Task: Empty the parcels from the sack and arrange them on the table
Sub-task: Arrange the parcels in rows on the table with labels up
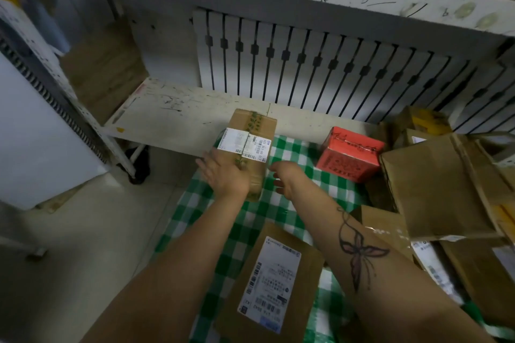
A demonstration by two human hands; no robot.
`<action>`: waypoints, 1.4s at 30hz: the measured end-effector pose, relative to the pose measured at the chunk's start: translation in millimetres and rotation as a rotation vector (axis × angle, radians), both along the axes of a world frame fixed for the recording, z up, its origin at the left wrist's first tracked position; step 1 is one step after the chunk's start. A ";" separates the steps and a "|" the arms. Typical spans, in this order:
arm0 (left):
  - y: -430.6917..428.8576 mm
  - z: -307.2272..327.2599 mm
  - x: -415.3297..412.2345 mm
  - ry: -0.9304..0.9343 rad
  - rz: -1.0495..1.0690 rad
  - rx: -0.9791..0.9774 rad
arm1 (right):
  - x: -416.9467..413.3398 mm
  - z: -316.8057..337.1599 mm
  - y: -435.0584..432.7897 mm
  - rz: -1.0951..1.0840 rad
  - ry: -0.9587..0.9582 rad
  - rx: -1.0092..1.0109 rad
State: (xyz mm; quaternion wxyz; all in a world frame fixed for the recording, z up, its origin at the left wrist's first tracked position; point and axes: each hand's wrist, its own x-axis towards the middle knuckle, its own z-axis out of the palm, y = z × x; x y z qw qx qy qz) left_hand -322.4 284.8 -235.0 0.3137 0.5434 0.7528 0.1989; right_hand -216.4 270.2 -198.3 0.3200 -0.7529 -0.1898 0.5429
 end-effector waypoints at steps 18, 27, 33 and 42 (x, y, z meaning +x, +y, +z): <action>-14.7 7.7 162.1 -0.101 -0.545 0.027 | 169.3 24.2 -12.8 0.152 -0.542 0.100; 15.8 -13.3 200.6 -0.161 -0.445 -0.009 | 198.1 -16.2 10.1 0.530 -0.761 -0.020; 28.2 -19.7 207.5 -0.178 -0.380 0.006 | 200.2 -18.6 4.6 0.419 -0.920 0.162; 18.1 -22.4 201.1 -0.484 -0.230 -0.076 | 204.5 -30.2 -2.8 0.779 -1.198 -0.083</action>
